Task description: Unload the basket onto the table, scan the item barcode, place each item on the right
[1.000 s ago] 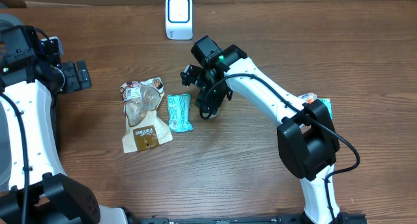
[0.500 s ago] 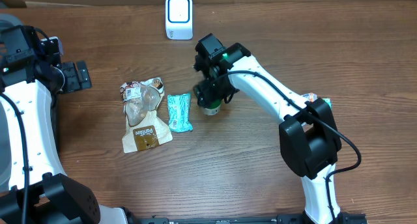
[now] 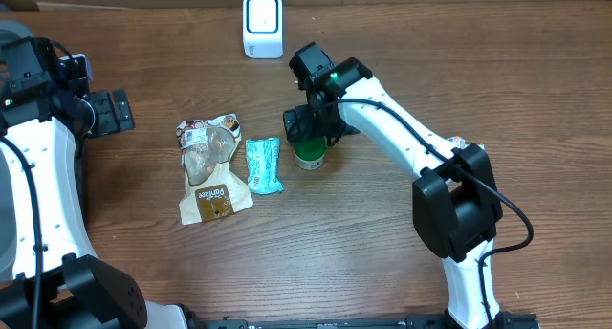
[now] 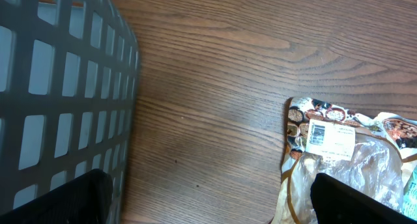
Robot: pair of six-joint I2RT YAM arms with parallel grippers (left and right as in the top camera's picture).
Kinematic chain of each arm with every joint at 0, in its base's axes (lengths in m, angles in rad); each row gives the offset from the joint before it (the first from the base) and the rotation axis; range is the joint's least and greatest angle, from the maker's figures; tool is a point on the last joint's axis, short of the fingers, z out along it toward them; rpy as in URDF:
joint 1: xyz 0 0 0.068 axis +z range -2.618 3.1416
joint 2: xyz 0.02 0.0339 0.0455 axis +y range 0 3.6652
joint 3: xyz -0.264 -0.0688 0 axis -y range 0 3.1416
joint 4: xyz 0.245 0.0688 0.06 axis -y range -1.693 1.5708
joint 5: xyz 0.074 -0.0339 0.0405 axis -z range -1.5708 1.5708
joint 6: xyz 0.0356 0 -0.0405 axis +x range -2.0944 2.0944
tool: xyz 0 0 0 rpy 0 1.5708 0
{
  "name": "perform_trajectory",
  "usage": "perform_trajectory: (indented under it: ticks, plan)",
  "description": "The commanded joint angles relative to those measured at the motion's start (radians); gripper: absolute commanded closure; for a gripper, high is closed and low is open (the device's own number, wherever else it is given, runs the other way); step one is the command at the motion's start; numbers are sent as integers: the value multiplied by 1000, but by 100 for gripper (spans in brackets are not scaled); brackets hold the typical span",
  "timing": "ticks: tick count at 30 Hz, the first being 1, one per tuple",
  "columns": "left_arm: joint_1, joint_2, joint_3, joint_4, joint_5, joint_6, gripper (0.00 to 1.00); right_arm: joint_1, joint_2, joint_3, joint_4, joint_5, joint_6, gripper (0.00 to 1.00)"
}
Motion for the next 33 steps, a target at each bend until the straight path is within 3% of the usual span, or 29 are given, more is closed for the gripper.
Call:
perform_trajectory:
  ticks: [1,3,5,9,12,27,33]
  plan:
    - [11,-5,-4,4,-6,-13,0,1,-3,83,-8,13,-204,0]
    - [11,-5,-4,4,-6,-13,0,1,-3,89,-12,-26,-297,0]
    - [11,-5,-4,5,-6,-13,0,6,-3,89,-45,-110,-484,3]
    - [11,-5,-4,5,-6,-13,0,26,-2,87,-105,-121,-627,6]
    - [11,-5,-4,4,-7,-13,0,42,-2,65,-120,-73,-702,3]
    - [11,-5,-4,5,-7,-13,0,34,-2,-39,21,50,-785,2]
    - [11,-5,-4,5,-6,-13,0,31,-2,-39,42,47,-778,19]
